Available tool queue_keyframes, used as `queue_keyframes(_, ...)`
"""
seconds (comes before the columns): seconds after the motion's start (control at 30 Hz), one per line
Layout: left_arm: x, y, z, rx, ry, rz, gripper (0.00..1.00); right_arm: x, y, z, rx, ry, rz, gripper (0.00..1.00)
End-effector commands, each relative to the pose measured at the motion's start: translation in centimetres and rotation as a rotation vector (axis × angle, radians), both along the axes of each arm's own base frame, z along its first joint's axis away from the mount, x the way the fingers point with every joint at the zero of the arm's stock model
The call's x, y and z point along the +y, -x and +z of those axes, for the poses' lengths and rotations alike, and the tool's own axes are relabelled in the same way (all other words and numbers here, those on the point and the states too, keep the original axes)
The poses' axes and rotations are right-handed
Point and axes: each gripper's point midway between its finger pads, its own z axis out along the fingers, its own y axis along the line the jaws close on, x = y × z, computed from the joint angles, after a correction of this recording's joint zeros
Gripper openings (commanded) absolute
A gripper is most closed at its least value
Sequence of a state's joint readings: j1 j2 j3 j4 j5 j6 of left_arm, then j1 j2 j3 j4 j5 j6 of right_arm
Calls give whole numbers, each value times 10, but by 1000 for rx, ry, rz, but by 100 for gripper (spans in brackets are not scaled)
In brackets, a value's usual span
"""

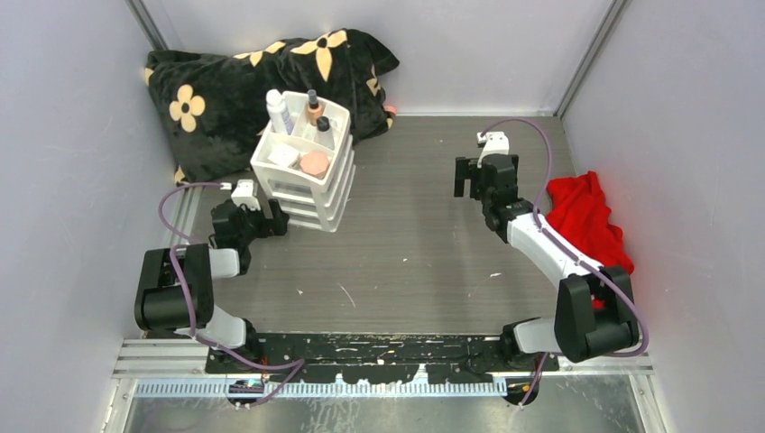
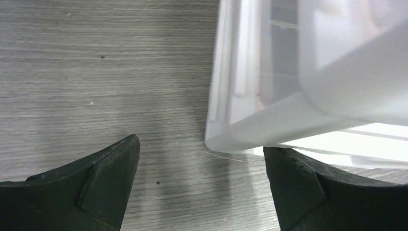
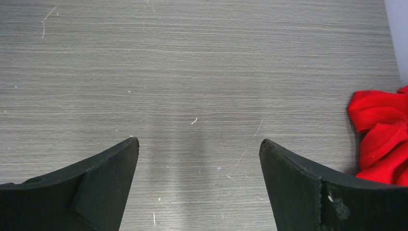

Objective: Organize the makeup
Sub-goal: Reset both arms

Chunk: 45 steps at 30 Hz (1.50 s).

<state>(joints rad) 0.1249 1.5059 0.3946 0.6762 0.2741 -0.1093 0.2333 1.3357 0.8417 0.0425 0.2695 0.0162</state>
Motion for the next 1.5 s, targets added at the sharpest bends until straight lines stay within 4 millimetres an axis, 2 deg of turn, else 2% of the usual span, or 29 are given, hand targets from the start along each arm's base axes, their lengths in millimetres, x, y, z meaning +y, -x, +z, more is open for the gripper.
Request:
queue_keyframes(0.0, -16, -17, 39, -196, -39, -120, 100, 2, -8, 6, -68, -34, -5, 100)
queue_keyframes(0.17, -30, -14, 29, -198, -99, -178, 100, -5, -2, -1, -115, -27, -33, 100)
queue_keyframes(0.2, -31, -16, 33, -250, -90, -168, 100, -8, -1, -2, -130, -25, -45, 100)
queue_keyframes(0.3, -27, -14, 27, -194, -89, -159, 100, -16, 2, 1, -183, -11, -76, 100)
queue_keyframes(0.4, -25, -17, 28, -215, -90, -128, 100, -19, 6, 5, -219, -8, -83, 100)
queue_keyframes(0.5, -17, -19, 26, -191, -92, -75, 100, -23, 12, 2, -248, -6, -99, 100)
queue_keyframes(0.6, -16, -19, 26, -191, -90, -71, 100, -27, 21, -6, -284, 14, -95, 100)
queue_keyframes(0.67, -17, -19, 26, -190, -89, -71, 100, -33, 34, -14, -329, 29, -99, 100)
queue_keyframes(0.77, -17, -19, 26, -191, -89, -71, 100, -37, 48, -8, -438, 38, -91, 100)
queue_keyframes(0.83, -16, -19, 26, -189, -89, -69, 100, -36, 47, -8, -439, 58, -73, 100)
queue_keyframes(0.97, -16, -20, 26, -188, -90, -67, 100, -40, 39, -29, -342, 109, -89, 100)
queue_keyframes(1.13, -16, -20, 25, -185, -93, -63, 100, -29, 42, -38, -385, 81, -25, 100)
queue_keyframes(1.33, -17, -20, 26, -186, -95, -63, 100, -26, 32, -65, -311, 76, 19, 100)
queue_keyframes(1.43, -16, -20, 25, -184, -95, -63, 100, -41, 26, -71, -302, 1, -16, 100)
queue_keyframes(1.47, -16, -20, 26, -186, -95, -62, 100, -46, 29, -81, -298, -35, -17, 100)
